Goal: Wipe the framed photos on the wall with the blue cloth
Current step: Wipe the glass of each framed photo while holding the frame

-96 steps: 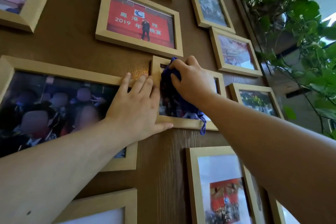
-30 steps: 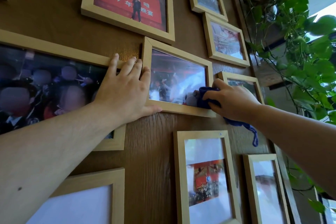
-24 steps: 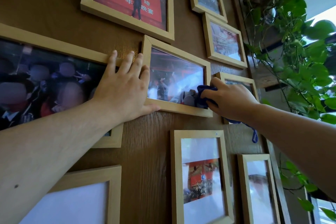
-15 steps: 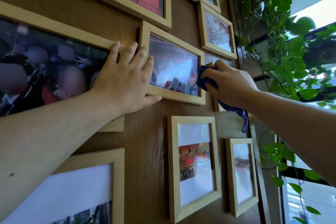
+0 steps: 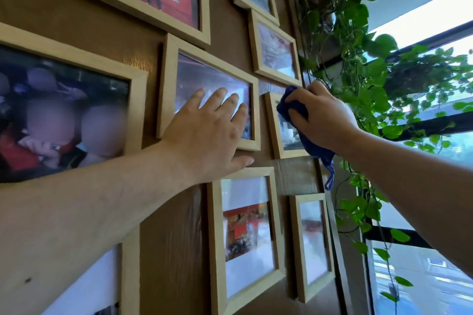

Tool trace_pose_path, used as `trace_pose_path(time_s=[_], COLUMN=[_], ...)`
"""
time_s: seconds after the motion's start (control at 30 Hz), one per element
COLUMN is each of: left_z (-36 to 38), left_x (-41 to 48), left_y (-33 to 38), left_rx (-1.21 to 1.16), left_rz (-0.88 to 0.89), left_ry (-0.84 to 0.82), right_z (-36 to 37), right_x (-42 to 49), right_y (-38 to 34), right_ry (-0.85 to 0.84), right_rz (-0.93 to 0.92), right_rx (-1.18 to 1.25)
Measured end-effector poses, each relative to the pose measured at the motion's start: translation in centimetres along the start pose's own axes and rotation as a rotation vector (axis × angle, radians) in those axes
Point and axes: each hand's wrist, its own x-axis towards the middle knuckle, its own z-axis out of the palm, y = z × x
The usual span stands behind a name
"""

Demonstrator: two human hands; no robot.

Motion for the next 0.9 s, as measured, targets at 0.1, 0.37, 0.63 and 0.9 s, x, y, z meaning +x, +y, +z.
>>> trace_pose_path(time_s=[0.1, 0.37, 0.63, 0.9], left_z=[0.5, 4.9, 9.7, 12.6], left_x=[2.1, 8.7, 13.8, 15.5], left_y=[1.4, 6.4, 9.6, 10.5], left_rx=[0.028, 0.04, 0.142, 0.253], left_rz=[0.016, 0.023, -0.059, -0.161], left_ry=[0.0, -0.056, -0.119, -0.154], right_z=[0.9, 5.9, 10.4, 14.7], right_x=[0.0, 0.9, 4.0, 4.5], right_y=[2.9, 9.3, 11.9, 10.0], right_ry=[0.028, 0.044, 0.046, 0.047], right_rz=[0.042, 0.091, 0.166, -0.015], right_rx=[0.033, 0.077, 0.235, 0.229])
